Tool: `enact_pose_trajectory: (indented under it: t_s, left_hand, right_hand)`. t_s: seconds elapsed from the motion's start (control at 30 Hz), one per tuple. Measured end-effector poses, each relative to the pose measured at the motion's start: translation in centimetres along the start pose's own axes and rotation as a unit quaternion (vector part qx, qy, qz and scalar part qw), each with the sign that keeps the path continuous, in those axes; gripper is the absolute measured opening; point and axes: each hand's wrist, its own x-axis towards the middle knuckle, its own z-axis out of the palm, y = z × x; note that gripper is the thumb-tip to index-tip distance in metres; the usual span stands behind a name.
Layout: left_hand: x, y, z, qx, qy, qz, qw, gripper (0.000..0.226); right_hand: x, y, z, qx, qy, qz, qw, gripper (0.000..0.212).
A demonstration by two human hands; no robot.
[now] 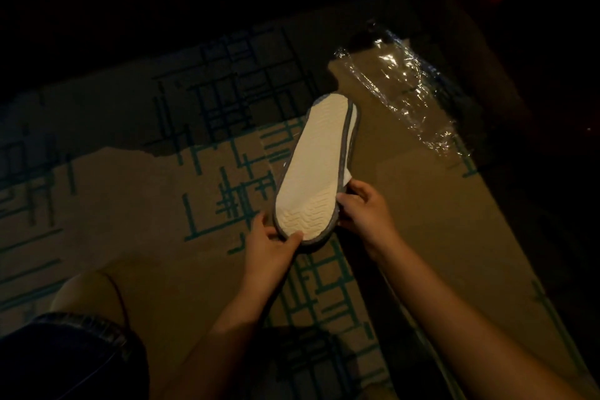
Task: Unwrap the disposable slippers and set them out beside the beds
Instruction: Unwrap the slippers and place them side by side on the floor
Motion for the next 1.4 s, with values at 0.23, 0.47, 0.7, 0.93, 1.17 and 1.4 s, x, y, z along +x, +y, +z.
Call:
enact_pose_trajectory:
  t_s: [0.23, 0.47, 0.7, 0.93, 1.17, 1.4]
  left_hand:
    - [0.1, 1.9, 0.5, 0.251, 0.009, 0.235, 0.939, 0.085]
    - [0.3, 2.6, -0.2, 0.176, 0.0, 0.217, 0.96, 0.069]
    - [0.8, 2.8, -1.7, -0.151, -0.037, 0.056, 0.986, 0.031]
    - [2.3, -0.5, -2.3, -0.171, -0.045, -0.054, 0.983, 0.021]
    - [1.5, -0.2, -3.7, -0.046, 0.075, -0.015, 0.996, 0.042]
    - [0.5, 2.6, -3.5, -0.171, -0.075, -0.005, 0.982, 0.023]
  right_hand:
    - [-1.2, -0.7, 1.3, 0.039, -0.032, -0.011, 0.999, 0.019]
    - [-1.2, -0.4, 1.2, 0.058, -0.079, 0.002, 0.995, 0.034]
    - [-1.0, -2.1, -1.5, -0.087, 0.026, -0.13, 0.987, 0.04]
    - [-0.7, -4.0, -6.3, -0.119, 0.101, -0.15, 0.976, 0.039]
    - [-1.7, -4.0, -4.8, -0.045, 0.042, -0.137, 0.989, 0.033]
    - [-2.5, -4.1, 1.1, -0.059, -0.132, -0.067, 0.987, 0.032]
